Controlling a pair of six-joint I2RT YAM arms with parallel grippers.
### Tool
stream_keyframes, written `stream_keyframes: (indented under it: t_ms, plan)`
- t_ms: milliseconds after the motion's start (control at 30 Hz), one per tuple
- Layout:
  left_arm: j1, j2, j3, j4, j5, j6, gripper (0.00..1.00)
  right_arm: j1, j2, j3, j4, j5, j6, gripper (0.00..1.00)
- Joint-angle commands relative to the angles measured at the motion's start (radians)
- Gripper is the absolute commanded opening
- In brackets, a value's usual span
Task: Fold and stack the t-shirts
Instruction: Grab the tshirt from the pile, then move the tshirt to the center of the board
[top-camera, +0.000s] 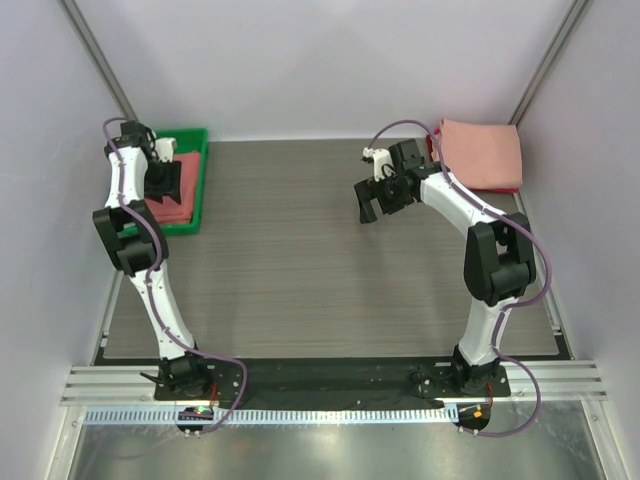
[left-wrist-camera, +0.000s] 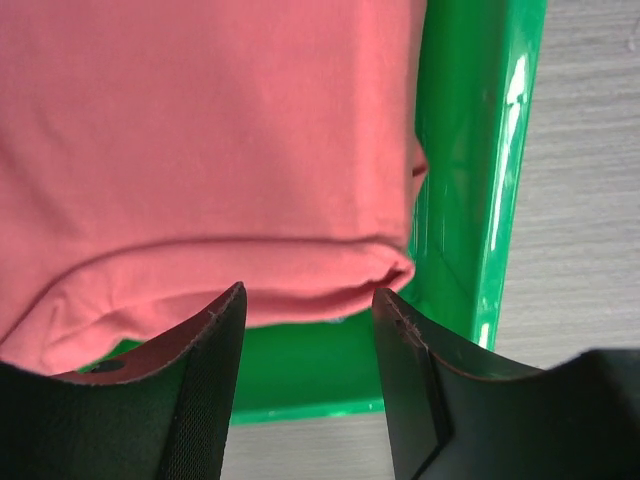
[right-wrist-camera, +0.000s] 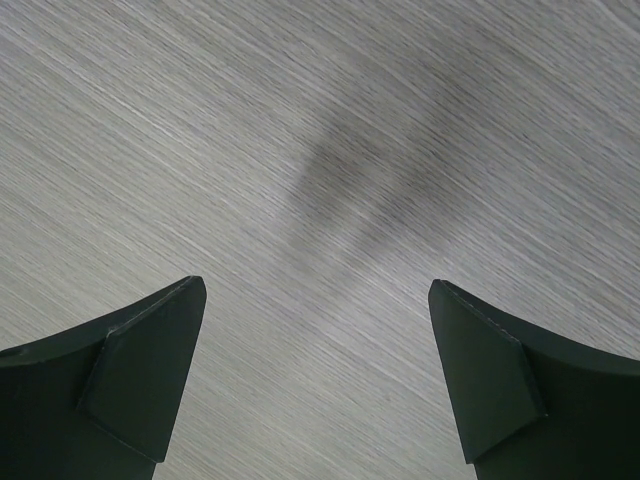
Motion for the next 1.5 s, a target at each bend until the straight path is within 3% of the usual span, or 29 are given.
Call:
stream_keyframes:
  t_ms: [0, 400, 500, 533, 600, 900, 1067, 1300, 1467]
  plan:
    - [-0.006, 0.045, 0.066, -0.016, -0.01, 0.008, 0.55, -0.003, 0.007, 0.056, 0.008, -0.035, -0.006, 1.0]
    - [-0.004, 0.117, 0.101, -0.011, -0.061, 0.026, 0.49, -0.003, -0.014, 0.013, 0.013, -0.049, -0.009, 1.0]
    - [-0.007, 0.116, 0.103, -0.014, -0.064, 0.025, 0.32, -0.001, -0.019, 0.007, 0.015, -0.051, -0.011, 1.0]
    - [-0.007, 0.111, 0.103, -0.014, -0.061, 0.019, 0.18, -0.001, -0.022, 0.004, 0.015, -0.048, -0.012, 1.0]
    - [-0.007, 0.087, 0.101, -0.008, -0.044, 0.011, 0.0, -0.001, -0.031, 0.002, 0.015, -0.043, -0.017, 1.0]
    - [-0.014, -0.23, 0.103, 0.054, 0.048, -0.012, 0.0, 0.0, -0.12, 0.044, 0.071, 0.07, -0.103, 1.0]
    - [-0.035, -0.447, 0.117, 0.18, 0.119, -0.03, 0.0, 0.0, -0.085, 0.206, 0.093, 0.166, -0.058, 1.0]
    - [-0.121, -0.536, 0.403, 0.384, 0.249, -0.221, 0.0, 0.0, -0.068, 0.298, 0.074, 0.103, -0.026, 1.0]
    - [-0.219, -0.588, 0.42, 0.487, 0.309, -0.265, 0.0, -0.006, -0.099, 0.297, 0.105, 0.234, 0.003, 1.0]
